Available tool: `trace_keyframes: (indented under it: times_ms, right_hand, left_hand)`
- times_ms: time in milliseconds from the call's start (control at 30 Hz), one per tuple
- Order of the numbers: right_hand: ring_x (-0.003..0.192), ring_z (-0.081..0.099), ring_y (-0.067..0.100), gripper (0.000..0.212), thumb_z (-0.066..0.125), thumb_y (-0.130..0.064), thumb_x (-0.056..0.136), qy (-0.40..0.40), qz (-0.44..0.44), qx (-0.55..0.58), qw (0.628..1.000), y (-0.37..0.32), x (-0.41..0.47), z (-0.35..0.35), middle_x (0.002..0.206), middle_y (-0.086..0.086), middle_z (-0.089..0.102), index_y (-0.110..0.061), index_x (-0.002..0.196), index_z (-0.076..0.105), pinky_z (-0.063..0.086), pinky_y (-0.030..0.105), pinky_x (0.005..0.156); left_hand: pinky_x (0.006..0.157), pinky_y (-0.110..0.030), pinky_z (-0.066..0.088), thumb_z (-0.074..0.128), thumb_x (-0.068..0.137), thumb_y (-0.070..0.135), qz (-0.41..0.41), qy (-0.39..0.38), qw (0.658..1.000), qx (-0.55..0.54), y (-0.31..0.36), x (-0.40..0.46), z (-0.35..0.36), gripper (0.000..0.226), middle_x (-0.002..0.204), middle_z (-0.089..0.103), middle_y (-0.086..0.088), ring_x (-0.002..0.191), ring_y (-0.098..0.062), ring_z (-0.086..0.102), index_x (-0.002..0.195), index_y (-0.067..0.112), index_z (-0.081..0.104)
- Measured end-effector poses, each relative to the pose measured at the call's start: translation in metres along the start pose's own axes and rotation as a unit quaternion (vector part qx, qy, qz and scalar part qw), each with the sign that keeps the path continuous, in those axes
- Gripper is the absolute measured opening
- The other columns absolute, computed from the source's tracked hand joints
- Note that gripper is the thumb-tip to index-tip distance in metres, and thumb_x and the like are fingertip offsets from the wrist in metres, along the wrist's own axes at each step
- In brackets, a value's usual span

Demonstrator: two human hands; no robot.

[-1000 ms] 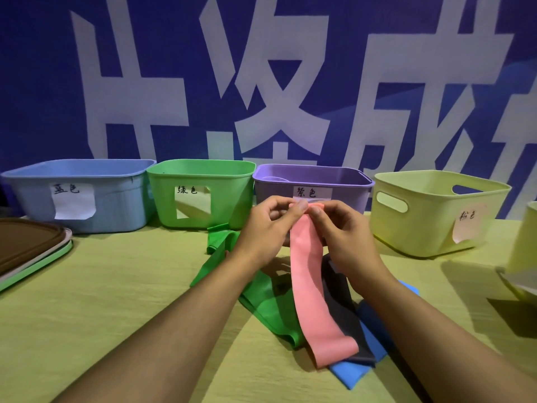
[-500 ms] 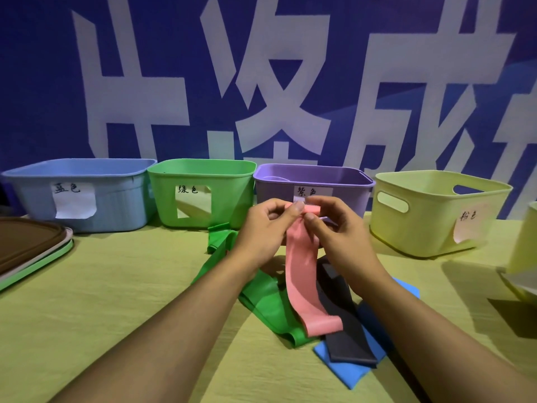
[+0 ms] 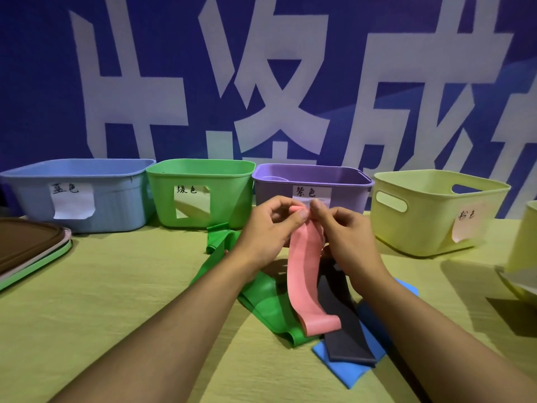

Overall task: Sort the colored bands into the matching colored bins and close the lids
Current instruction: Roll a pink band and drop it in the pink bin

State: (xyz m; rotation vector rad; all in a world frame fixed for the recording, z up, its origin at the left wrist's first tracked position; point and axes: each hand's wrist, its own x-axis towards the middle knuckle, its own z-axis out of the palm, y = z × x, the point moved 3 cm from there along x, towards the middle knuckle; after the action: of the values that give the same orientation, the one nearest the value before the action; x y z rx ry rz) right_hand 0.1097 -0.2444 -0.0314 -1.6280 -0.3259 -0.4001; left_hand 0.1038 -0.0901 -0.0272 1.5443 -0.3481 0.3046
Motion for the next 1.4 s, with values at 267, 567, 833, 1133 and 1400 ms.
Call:
trace_keyframes:
  times_ms: [267, 567, 833, 1133, 1400]
  right_hand:
    - [0.085, 0.073, 0.016, 0.033, 0.069, -0.052, 0.082, -0.019, -0.024, 0.023, 0.999, 0.005, 0.002, 0.003, 0.088, -0.002, 0.078, -0.023, 0.096, 0.076, 0.057, 0.034, 0.072]
    - [0.098, 0.074, 0.024, 0.035, 0.071, -0.044, 0.086, -0.029, -0.061, 0.021, 0.997, 0.005, 0.004, 0.002, 0.1, 0.003, 0.077, -0.018, 0.109, 0.073, 0.06, 0.054, 0.089]
    - [0.095, 0.074, 0.02, 0.021, 0.072, -0.023, 0.093, -0.052, -0.065, 0.029, 0.996, 0.0, 0.002, 0.006, 0.101, -0.001, 0.077, -0.016, 0.113, 0.072, 0.063, 0.043, 0.084]
    - [0.098, 0.072, 0.016, 0.021, 0.07, -0.021, 0.095, -0.05, -0.047, 0.054, 0.996, -0.001, -0.001, 0.006, 0.105, -0.002, 0.075, -0.018, 0.116, 0.069, 0.059, 0.029, 0.076]
    - [0.065, 0.062, 0.018, 0.061, 0.056, -0.071, 0.084, -0.004, 0.048, 0.016, 0.999, -0.005, -0.004, 0.003, 0.082, 0.023, 0.071, -0.015, 0.084, 0.079, 0.048, 0.034, 0.062]
  left_hand:
    - [0.087, -0.04, 0.062, 0.069, 0.094, 0.002, -0.011, -0.003, 1.0, -0.017, 0.002, -0.001, 0.0, 0.02, 0.104, 0.074, -0.008, 0.099, -0.021, 0.072, 0.105, 0.019, 0.069]
    - [0.086, -0.039, 0.062, 0.069, 0.094, 0.0, -0.042, -0.008, 0.998, -0.05, 0.0, 0.0, 0.0, 0.024, 0.105, 0.072, -0.013, 0.101, -0.027, 0.072, 0.115, 0.011, 0.068]
    - [0.086, -0.043, 0.057, 0.062, 0.088, 0.062, -0.116, -0.008, 0.993, -0.031, -0.001, -0.002, 0.001, 0.052, 0.098, 0.078, -0.014, 0.09, -0.024, 0.074, 0.109, 0.017, 0.076]
    - [0.092, -0.06, 0.055, 0.067, 0.092, 0.055, -0.058, 0.01, 0.998, -0.009, 0.002, -0.003, -0.001, 0.037, 0.097, 0.076, -0.016, 0.091, -0.037, 0.073, 0.098, 0.019, 0.078]
    - [0.088, -0.059, 0.057, 0.06, 0.103, 0.035, -0.035, -0.02, 0.999, -0.01, 0.003, -0.003, 0.002, 0.021, 0.106, 0.076, -0.018, 0.102, -0.044, 0.072, 0.101, 0.017, 0.072]
